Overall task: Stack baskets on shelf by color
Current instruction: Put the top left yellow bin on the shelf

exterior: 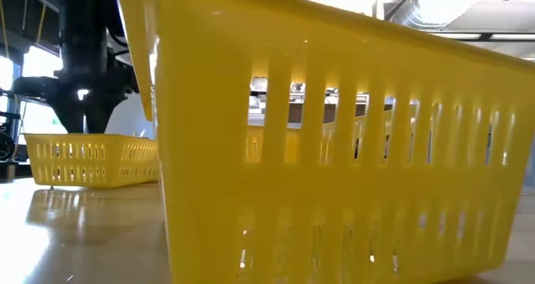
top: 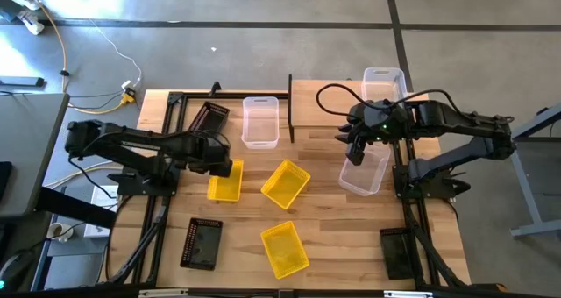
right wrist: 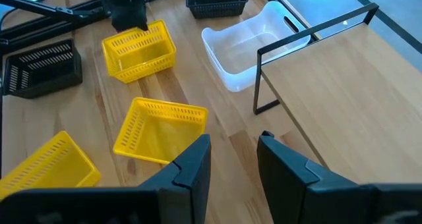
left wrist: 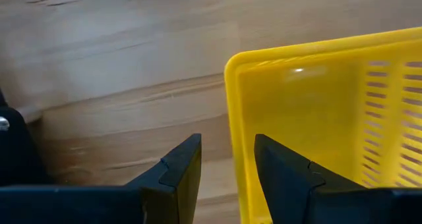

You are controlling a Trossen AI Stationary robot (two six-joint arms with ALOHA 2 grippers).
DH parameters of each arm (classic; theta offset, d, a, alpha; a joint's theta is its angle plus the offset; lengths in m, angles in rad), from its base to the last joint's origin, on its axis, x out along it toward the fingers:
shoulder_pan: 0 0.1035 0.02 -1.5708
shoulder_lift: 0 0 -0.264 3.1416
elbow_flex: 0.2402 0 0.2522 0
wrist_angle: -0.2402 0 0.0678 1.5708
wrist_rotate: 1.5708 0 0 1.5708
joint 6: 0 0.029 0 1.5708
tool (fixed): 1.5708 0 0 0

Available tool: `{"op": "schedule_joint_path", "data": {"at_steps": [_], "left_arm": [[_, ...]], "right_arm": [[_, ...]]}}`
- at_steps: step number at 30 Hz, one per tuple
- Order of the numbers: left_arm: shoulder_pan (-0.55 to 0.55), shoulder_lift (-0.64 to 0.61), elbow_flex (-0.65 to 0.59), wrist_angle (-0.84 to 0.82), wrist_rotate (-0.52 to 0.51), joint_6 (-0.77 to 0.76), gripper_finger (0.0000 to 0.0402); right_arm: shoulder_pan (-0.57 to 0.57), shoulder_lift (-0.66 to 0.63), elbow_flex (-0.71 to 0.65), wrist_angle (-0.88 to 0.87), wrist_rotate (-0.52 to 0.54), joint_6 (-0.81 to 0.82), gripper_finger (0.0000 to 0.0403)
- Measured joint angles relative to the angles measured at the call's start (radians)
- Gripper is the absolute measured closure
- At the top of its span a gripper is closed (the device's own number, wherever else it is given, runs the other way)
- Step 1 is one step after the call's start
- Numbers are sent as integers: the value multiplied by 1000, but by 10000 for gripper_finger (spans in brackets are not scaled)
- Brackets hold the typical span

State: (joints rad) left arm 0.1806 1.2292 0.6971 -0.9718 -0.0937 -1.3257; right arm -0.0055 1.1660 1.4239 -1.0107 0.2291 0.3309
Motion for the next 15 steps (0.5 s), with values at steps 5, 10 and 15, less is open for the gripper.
{"op": "schedule_joint_path", "data": {"at_steps": [5, 10, 15], "left_arm": [[0, 72, 0, 4, 21, 9, 271], [0, 117, 0, 27, 53, 9, 274], [0, 124, 0, 116, 60, 9, 313]], "right_arm": [[0, 0, 0, 0, -1, 0, 293], [0, 0, 0, 5, -42, -35, 293], [1, 21, 0, 27, -104, -47, 293]]}}
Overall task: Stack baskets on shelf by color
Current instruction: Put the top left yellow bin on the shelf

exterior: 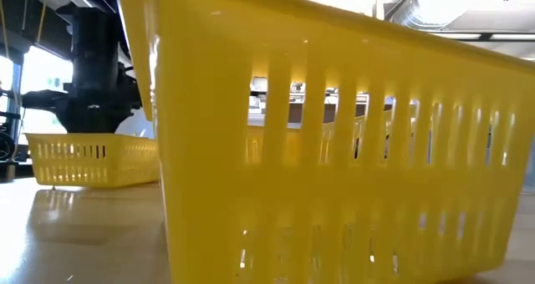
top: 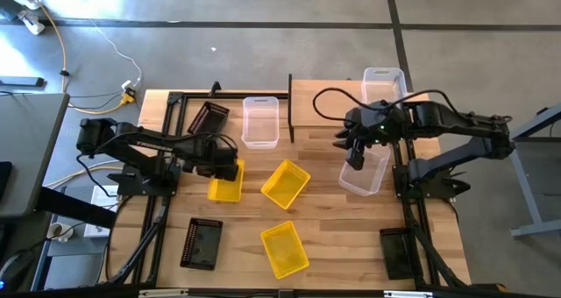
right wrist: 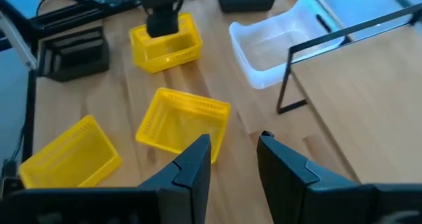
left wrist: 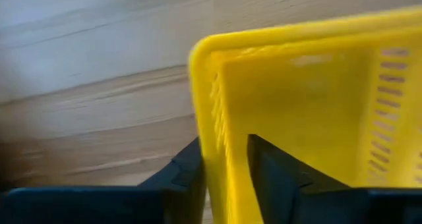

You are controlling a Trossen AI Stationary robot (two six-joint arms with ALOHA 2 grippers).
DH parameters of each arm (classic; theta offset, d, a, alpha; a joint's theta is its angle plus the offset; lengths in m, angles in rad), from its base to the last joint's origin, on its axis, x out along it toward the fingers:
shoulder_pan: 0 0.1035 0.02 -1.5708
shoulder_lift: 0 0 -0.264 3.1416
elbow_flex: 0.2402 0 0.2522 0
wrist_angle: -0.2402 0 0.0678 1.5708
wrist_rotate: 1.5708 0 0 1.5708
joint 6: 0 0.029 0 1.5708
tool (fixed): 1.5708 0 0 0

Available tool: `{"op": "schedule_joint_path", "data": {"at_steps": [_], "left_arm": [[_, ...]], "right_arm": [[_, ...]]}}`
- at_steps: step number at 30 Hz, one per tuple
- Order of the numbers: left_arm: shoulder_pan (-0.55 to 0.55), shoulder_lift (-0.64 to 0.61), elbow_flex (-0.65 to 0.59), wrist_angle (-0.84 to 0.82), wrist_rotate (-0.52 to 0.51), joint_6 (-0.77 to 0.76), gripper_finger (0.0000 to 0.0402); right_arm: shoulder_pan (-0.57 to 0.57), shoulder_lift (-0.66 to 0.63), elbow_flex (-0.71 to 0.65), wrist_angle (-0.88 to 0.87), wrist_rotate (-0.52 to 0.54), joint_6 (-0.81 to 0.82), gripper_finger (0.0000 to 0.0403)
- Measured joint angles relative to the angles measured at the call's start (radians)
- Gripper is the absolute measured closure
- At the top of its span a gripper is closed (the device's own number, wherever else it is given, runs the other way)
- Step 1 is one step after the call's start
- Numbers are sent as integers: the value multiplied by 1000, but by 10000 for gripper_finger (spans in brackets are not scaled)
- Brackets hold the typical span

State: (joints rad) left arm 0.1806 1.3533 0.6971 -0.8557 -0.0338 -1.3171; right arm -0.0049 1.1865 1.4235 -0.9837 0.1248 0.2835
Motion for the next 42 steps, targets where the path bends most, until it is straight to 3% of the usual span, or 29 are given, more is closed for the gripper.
{"op": "schedule_joint_path", "data": {"at_steps": [6, 8, 27, 42], "left_arm": [[0, -10, 0, 53, -1, -25, 388], [0, -11, 2, 55, 0, -40, 397], [-22, -11, 265, 41, -64, -18, 399], [-7, -11, 454, 41, -96, 73, 401]], "right_arm": [[34, 59, 0, 16, -16, -77, 293], [49, 83, 0, 31, -32, -106, 293], [165, 312, 0, 383, -51, -337, 293], [171, 340, 2, 688, -8, -420, 293]]}}
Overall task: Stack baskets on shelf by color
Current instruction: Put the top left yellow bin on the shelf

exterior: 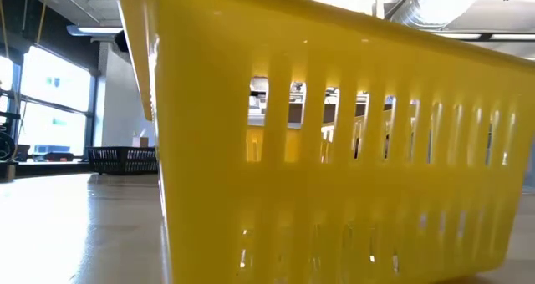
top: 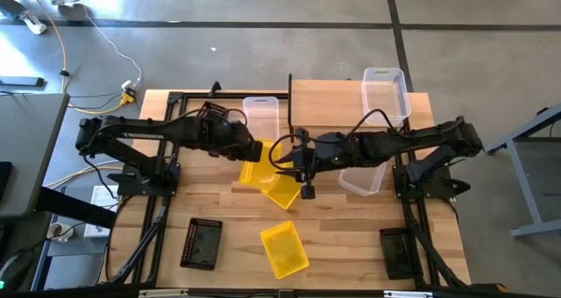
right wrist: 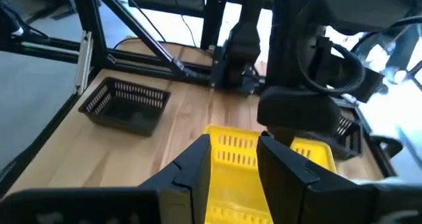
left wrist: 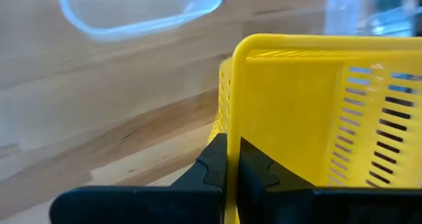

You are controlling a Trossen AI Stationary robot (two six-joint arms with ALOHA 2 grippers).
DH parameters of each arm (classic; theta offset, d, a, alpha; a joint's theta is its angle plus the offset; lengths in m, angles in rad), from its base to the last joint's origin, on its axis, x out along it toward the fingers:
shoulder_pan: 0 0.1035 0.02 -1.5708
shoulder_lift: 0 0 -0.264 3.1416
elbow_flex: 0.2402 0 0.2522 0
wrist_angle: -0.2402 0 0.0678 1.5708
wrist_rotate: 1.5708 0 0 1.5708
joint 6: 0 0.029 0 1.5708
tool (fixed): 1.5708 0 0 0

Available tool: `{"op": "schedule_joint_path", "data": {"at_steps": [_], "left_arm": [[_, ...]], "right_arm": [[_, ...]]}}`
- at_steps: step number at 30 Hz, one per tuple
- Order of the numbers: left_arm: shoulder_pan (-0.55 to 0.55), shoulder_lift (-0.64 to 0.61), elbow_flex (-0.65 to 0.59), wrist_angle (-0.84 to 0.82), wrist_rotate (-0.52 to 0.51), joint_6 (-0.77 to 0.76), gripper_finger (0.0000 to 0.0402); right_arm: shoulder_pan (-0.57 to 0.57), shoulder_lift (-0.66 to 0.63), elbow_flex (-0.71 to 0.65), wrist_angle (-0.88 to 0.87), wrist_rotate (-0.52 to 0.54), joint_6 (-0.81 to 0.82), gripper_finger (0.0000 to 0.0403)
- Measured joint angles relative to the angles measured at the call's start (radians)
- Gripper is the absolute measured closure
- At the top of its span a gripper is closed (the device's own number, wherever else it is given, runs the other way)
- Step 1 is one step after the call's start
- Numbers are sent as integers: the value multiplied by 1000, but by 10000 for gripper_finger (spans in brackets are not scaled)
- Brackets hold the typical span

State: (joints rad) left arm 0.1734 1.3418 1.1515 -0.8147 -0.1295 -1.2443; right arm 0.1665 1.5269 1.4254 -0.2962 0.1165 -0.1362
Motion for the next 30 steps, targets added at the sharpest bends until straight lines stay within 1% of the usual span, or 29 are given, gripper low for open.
{"op": "schedule_joint_path", "data": {"at_steps": [5, 11, 16, 26, 30], "left_arm": [[24, 0, 56, -30, -27, 28, 401], [43, 6, 69, -66, -67, 27, 401], [41, 43, 69, -64, -68, 16, 401], [34, 142, 69, -48, -57, -1, 401], [34, 172, 69, -30, -47, -9, 401]], "right_arm": [[-2, 0, 0, 18, 0, -2, 293], [-2, 11, 2, 14, -10, 4, 293], [-2, 68, 2, -32, -17, 4, 293], [21, 186, 2, -29, -38, -4, 293], [20, 231, 14, -47, -16, -34, 293]]}}
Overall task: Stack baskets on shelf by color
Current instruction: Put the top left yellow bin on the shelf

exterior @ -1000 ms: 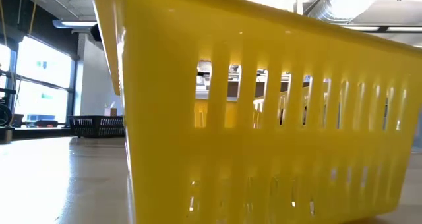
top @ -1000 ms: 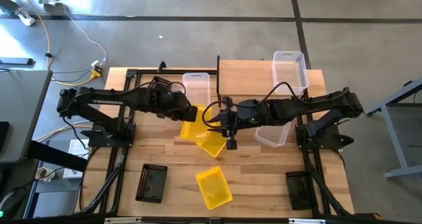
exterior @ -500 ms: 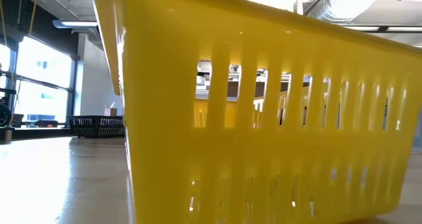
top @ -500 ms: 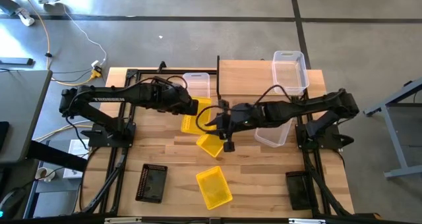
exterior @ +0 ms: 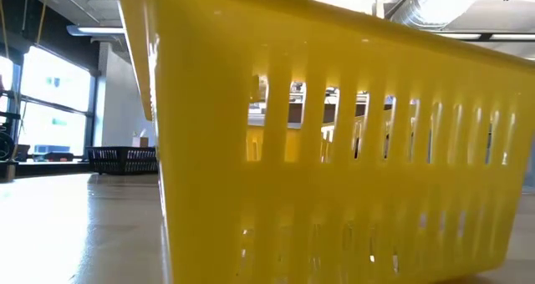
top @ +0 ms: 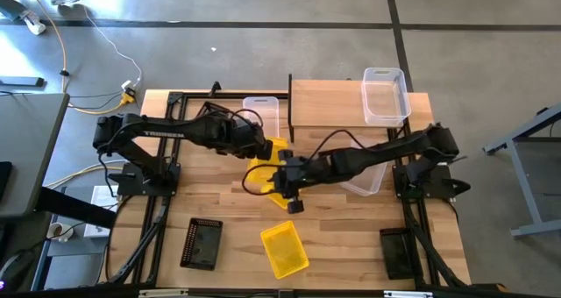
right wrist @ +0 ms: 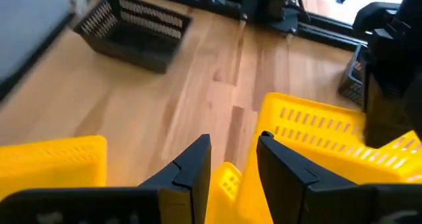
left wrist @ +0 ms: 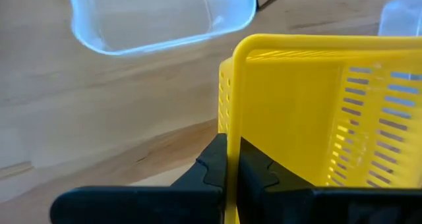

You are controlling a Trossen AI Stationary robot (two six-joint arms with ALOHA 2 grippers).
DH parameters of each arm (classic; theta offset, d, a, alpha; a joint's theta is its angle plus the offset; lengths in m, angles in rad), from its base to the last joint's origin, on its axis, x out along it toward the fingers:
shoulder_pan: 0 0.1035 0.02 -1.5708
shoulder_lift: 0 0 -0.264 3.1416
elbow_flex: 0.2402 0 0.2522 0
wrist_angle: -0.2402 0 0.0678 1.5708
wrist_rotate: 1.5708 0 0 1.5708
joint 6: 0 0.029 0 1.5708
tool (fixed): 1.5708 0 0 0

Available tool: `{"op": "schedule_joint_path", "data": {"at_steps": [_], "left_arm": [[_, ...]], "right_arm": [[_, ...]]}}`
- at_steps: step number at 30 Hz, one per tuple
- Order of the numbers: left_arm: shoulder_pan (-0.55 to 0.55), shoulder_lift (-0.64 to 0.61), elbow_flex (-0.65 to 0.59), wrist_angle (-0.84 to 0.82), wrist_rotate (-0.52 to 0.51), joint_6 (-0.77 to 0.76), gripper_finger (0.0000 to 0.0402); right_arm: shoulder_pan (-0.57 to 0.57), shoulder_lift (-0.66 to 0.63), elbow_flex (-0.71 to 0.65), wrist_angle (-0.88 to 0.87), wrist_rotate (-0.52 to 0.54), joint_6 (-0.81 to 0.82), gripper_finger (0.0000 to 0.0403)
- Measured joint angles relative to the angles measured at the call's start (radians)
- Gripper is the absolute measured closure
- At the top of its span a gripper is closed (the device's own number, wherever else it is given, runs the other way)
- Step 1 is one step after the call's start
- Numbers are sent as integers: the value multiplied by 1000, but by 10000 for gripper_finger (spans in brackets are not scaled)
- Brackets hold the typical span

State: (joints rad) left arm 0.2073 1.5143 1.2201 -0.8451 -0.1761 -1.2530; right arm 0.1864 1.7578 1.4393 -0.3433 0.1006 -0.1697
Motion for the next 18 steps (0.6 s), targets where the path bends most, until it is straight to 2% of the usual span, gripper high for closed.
{"op": "schedule_joint_path", "data": {"at_steps": [9, 18], "left_arm": [[8, 12, 0, 39, 14, 12, 401], [9, 13, 0, 33, 14, 18, 401]], "right_arm": [[-10, 147, 219, -257, 43, -35, 293], [-14, 178, 250, -304, 75, -15, 293]]}}
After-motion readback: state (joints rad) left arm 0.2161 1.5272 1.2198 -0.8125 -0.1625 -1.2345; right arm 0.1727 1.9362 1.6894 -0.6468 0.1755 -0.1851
